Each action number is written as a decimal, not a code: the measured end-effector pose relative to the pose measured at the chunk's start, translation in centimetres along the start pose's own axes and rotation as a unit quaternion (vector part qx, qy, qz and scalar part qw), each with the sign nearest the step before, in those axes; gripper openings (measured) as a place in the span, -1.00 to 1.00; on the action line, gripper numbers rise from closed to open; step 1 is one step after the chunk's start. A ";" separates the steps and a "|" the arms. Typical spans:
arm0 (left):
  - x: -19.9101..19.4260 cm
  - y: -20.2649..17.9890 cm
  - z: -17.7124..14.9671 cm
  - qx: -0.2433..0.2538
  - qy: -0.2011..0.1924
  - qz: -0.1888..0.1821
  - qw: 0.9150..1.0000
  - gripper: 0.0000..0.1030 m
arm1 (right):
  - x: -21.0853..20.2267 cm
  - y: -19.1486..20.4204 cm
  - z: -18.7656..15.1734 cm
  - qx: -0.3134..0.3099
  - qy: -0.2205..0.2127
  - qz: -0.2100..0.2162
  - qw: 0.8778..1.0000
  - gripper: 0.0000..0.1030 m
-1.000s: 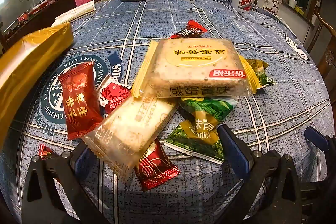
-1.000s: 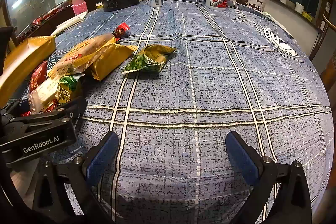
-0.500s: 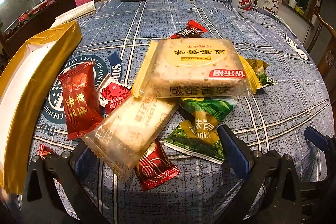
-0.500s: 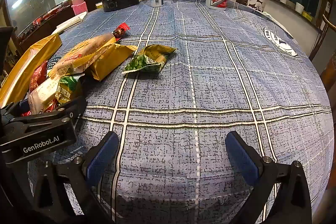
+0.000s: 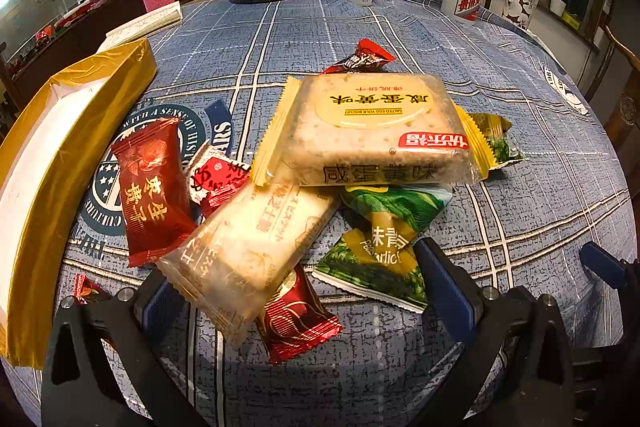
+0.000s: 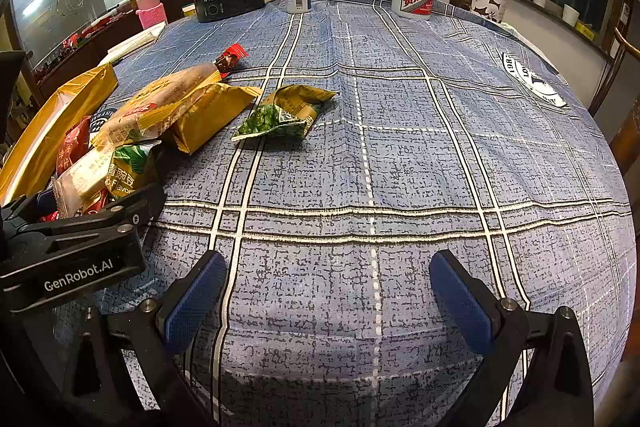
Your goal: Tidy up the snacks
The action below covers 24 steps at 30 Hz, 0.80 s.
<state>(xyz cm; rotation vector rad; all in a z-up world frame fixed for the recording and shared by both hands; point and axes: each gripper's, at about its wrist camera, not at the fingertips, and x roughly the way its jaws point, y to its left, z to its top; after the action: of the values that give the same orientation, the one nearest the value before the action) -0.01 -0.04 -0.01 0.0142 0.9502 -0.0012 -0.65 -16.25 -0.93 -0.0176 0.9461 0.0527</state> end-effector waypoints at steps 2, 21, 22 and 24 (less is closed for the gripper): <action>0.0 -0.1 0.0 -0.006 0.000 0.005 1.000 1.00 | 0.1 0.0 0.0 0.001 0.000 -0.001 1.000 0.99; -4.3 3.5 0.6 0.020 0.087 -0.093 0.992 0.70 | 0.1 0.1 0.8 -0.022 0.042 0.013 0.999 0.89; -5.3 4.1 0.6 0.021 0.070 -0.093 0.993 0.70 | -0.1 0.0 1.0 -0.019 0.046 0.011 0.999 0.81; -6.9 5.7 1.0 0.019 0.044 -0.086 0.995 0.70 | -0.6 -0.1 1.3 -0.008 0.049 0.019 0.999 0.62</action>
<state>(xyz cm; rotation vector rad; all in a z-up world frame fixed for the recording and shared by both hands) -3.19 5.60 6.26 -0.0331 1.0369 -0.1790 0.02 -16.34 0.32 -0.0170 1.0448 0.0947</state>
